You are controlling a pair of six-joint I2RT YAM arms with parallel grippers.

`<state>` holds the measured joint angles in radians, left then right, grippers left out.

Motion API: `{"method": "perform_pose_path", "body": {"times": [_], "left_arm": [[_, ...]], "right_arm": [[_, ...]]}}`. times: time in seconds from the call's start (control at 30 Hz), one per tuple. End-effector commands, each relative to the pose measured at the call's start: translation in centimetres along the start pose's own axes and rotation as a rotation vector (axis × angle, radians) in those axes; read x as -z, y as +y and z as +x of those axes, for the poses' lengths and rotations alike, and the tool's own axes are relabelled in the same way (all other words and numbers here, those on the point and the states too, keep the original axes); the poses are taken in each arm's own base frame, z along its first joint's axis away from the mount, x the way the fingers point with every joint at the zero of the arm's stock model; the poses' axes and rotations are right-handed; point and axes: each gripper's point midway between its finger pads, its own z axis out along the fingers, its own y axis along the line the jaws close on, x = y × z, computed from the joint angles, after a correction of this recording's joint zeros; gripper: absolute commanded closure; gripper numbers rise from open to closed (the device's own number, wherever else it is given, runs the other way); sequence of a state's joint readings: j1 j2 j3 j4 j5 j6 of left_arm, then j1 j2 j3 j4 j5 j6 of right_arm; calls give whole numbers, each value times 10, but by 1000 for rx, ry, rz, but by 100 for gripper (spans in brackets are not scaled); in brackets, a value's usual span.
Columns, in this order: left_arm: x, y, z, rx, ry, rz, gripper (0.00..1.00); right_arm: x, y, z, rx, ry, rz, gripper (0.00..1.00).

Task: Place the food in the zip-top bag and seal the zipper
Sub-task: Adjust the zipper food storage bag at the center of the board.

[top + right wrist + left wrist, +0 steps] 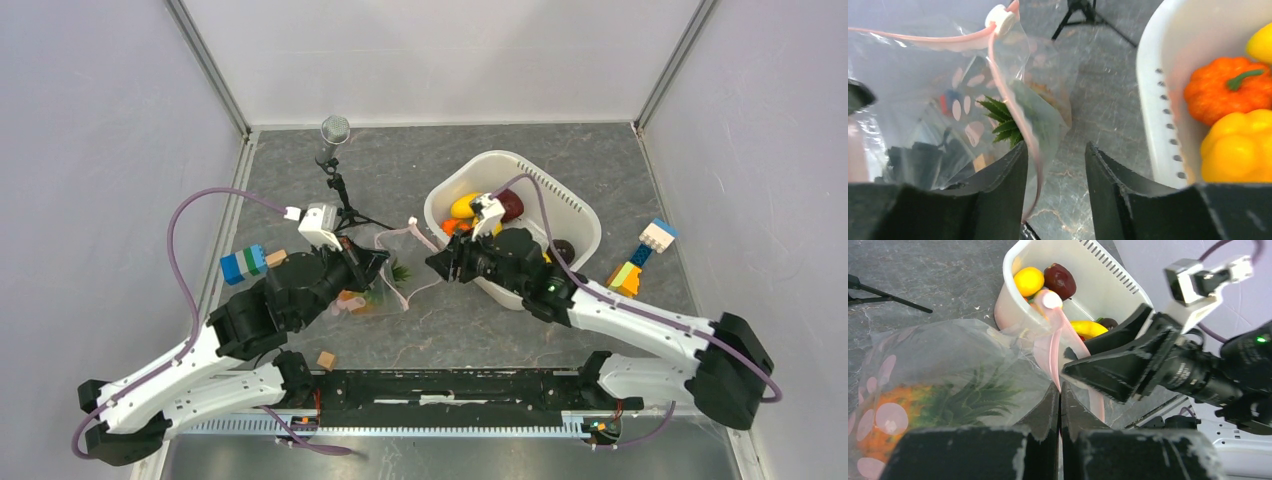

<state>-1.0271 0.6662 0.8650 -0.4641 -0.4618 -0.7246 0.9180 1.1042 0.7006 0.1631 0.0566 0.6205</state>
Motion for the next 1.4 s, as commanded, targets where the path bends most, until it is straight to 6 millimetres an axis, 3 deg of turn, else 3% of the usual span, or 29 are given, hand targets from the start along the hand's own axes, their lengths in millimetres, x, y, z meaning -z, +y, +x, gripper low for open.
{"method": "perform_pose_path", "body": {"times": [0.0,0.03,0.13,0.27,0.37,0.47,0.57,0.73,0.8,0.87,1.03,1.1,1.17,1.23,1.27,1.3,1.33,1.37], "left_arm": [[8,-6,-21,-3,-62,25,98],[8,-5,-21,-8,-64,21,98],[11,-1,-26,-33,-77,6,98],[15,0,-37,-105,-104,0,98],[16,-5,-53,-140,-147,-3,98],[19,-8,-72,-182,-191,-19,98],[21,3,-71,-211,-195,-60,98],[18,42,-19,-173,-80,-141,98],[21,54,-1,-138,-46,-152,98],[27,60,6,-102,-40,-143,98],[42,48,-15,-90,-97,-65,98],[46,39,-24,-119,-103,-36,98],[48,32,-28,-153,-98,-11,98],[47,25,-27,-182,-77,14,98],[46,21,-27,-190,-65,27,98],[45,17,-25,-193,-54,44,98],[43,14,-23,-196,-43,53,98],[42,11,-23,-192,-38,61,98]], "right_arm": [[-13,31,-6,43,44,-132,58],[-13,37,-10,62,37,-165,73],[-7,51,-37,134,-25,-196,100],[10,75,-93,257,-151,-222,100],[12,95,-125,322,-192,-248,100],[7,109,-133,368,-197,-297,100],[1,113,-105,377,-125,-377,100],[-2,97,-16,348,97,-448,100],[5,97,7,350,140,-488,100],[11,100,18,346,158,-528,100],[14,106,8,340,112,-543,91],[16,112,-2,346,85,-552,80],[19,116,-13,354,59,-555,61],[20,109,-26,364,19,-486,63],[21,104,-34,366,-13,-443,59],[23,99,-39,368,-36,-409,42],[26,96,-44,374,-55,-389,34],[30,92,-52,378,-79,-353,32]]}}
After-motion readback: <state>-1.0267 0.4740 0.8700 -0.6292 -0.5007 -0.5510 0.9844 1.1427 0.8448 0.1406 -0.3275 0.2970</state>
